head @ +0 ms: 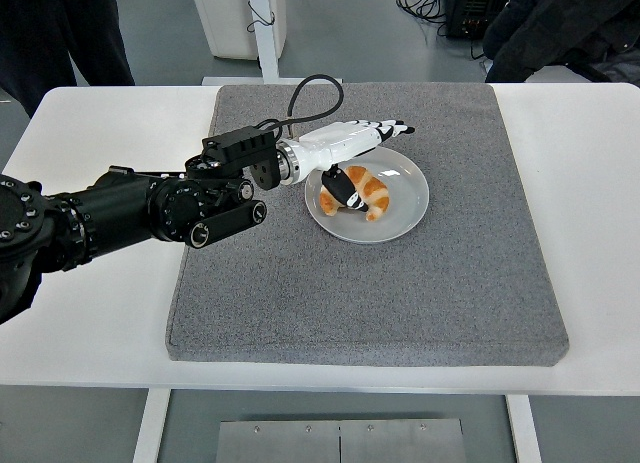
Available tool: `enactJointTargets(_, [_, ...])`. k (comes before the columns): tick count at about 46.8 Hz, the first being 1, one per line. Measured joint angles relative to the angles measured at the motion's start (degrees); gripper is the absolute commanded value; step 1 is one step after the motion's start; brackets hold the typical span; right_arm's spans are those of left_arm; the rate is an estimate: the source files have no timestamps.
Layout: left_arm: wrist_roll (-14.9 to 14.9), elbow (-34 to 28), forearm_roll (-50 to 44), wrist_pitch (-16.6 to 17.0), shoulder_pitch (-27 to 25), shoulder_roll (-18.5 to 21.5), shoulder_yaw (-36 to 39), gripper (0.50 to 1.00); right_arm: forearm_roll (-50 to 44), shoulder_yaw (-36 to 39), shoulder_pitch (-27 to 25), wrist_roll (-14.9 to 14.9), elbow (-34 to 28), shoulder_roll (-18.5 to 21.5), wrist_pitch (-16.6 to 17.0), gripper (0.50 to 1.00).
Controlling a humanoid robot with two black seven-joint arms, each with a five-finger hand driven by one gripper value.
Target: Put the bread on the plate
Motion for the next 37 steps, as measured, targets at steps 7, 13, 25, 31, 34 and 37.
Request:
enactJointTargets(7, [0.0,-0.8,-3.7,-2.1,-3.2,0.0,-0.4,1.0,0.0,0.0,0.0,0.0,0.0,0.0,0.0,1.0])
enactJointTargets(13, [-0.1,-0.9,-8.0,-3.4,-5.5,0.0,-2.5,1.0,0.0,0.0,0.0,0.0,0.0,0.0,0.0,1.0])
enactJointTargets(25, [-1.3,-0.7,-12.6,-6.9,-7.7,0.0,-8.7,1.0,0.0,0.0,0.0,0.0,0.0,0.0,0.0,1.0])
enactJointTargets(31, [-1.2,-0.2,-15.9,-10.0,-7.6,0.2,-12.9,0.999,0.0,0.0,0.0,0.0,0.0,0.0,0.0,1.0])
enactJointTargets(34, [-1.2,0.1,-17.5,-10.5,-7.5,1.2,-14.0,0.999,0.0,0.0,0.0,0.0,0.0,0.0,0.0,1.0])
enactJointTargets(37, [-1.2,0.2,-20.0,-10.8,-7.3,2.1,-15.0,1.0,0.0,0.0,0.0,0.0,0.0,0.0,0.0,1.0])
